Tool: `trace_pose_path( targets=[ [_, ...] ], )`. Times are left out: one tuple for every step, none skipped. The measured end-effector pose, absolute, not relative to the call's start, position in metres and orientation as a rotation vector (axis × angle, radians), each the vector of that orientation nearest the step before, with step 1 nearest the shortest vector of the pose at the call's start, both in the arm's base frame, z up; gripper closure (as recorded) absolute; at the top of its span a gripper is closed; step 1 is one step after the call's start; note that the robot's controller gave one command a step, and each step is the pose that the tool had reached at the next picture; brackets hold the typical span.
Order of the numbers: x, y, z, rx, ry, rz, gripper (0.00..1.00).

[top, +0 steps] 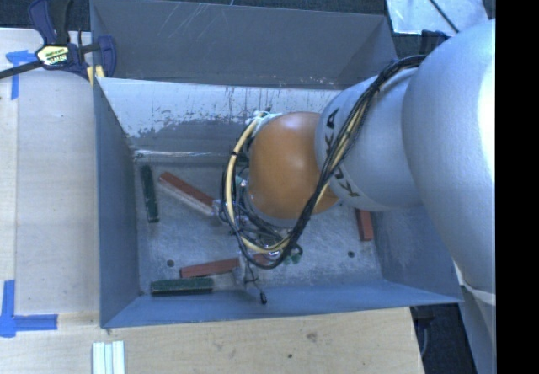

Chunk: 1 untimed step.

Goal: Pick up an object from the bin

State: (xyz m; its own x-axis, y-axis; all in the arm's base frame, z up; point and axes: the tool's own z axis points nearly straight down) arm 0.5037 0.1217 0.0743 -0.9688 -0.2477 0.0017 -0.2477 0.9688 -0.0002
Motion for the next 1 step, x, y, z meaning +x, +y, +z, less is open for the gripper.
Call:
trace_pose_path(
  targets=[
    [0.5064,0.125,0.0666,0.366,-3.135,-0.006,1.0]
  ],
)
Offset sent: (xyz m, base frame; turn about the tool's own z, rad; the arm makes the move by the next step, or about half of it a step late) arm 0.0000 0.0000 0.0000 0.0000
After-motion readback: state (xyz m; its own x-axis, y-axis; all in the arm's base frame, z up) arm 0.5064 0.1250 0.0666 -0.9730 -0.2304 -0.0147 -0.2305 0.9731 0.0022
